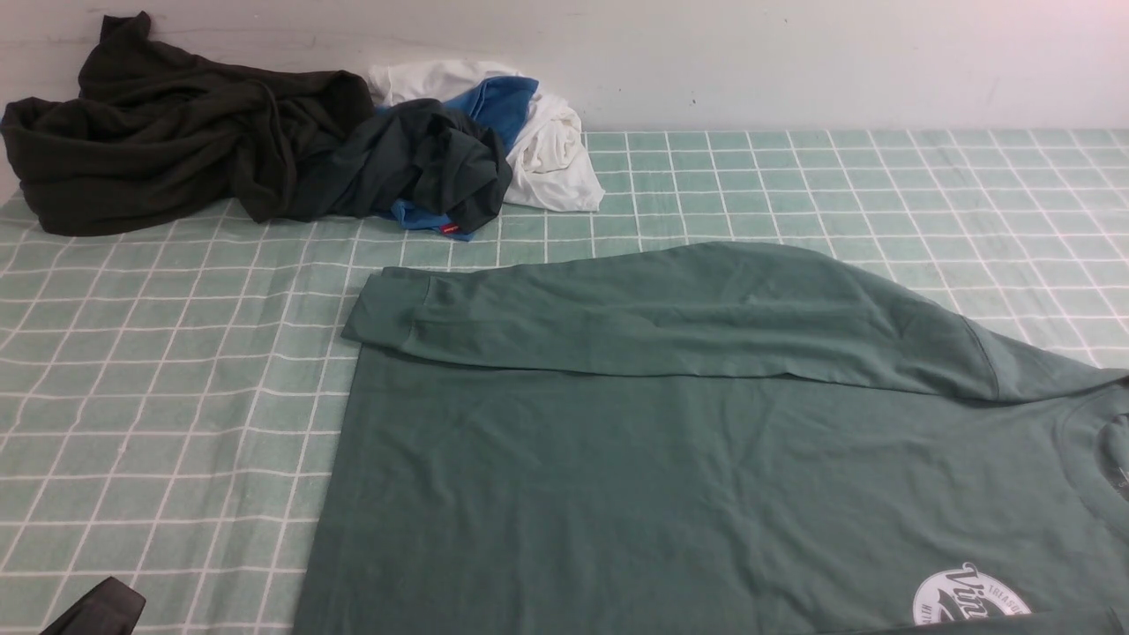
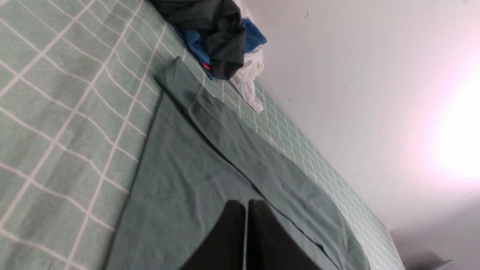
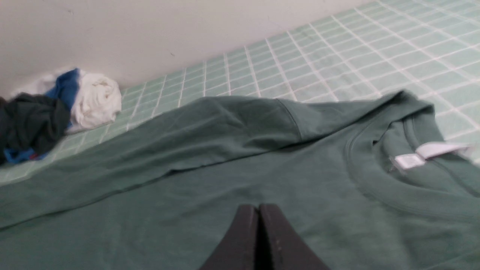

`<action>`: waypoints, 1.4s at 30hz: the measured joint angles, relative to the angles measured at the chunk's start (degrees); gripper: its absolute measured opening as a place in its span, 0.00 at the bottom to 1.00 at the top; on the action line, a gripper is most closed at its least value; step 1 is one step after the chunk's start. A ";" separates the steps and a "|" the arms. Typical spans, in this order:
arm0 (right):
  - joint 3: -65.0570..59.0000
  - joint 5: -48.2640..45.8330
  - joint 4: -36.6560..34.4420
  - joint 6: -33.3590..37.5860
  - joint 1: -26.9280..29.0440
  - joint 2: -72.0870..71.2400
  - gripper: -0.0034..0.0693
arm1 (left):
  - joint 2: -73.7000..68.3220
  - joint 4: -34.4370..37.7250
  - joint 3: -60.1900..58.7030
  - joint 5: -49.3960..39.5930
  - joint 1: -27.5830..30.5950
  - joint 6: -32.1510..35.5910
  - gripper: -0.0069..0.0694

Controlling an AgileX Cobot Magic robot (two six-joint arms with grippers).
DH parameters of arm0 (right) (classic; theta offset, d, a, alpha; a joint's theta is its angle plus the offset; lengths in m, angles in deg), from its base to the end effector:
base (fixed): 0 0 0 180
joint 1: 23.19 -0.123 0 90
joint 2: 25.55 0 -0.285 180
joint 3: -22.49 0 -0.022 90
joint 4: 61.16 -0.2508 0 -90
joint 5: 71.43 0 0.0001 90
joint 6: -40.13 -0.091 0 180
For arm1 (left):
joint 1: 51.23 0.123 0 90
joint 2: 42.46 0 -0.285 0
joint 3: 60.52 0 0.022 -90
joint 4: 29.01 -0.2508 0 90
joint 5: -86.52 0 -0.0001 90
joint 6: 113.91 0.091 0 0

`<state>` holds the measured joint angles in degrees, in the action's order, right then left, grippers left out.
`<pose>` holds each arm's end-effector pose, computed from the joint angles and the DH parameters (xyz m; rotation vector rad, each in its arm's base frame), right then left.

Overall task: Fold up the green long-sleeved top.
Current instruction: Use the left arm to clamp the cuff closest to it

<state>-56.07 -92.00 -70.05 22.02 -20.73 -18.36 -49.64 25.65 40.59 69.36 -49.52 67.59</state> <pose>0.0532 0.0027 0.1739 0.4284 1.8152 0.3410 0.0544 -0.0204 0.1882 -0.6147 1.6389 -0.8548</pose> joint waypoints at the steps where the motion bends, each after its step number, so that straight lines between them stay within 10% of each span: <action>1: 0.00 -0.06 -5.54 -2.82 0.00 0.00 0.03 | 0.00 0.42 0.00 0.29 0.00 0.32 0.09; 10: -0.06 0.09 -27.70 -12.36 0.00 0.00 0.03 | 0.00 0.84 0.71 -0.09 0.00 5.85 0.09; 18: -0.06 5.18 -21.54 -5.71 0.00 0.00 0.03 | -5.56 -2.97 11.09 -3.20 0.00 20.92 0.09; 26: 9.76 2.92 -10.75 9.12 0.00 9.49 0.03 | -27.26 -25.03 29.25 -17.36 0.00 21.61 0.09; 33: 40.55 -29.41 -5.79 27.53 -2.23 39.12 0.03 | -51.41 -47.72 50.66 -41.79 -6.45 19.09 0.09; 42: 46.51 -49.86 -6.04 31.33 -19.09 54.37 0.03 | -66.09 -49.97 51.52 -47.41 -24.39 18.78 0.20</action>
<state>-9.56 -141.86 -76.10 53.36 -39.83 36.01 -115.73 -24.32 92.11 21.94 -73.91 86.38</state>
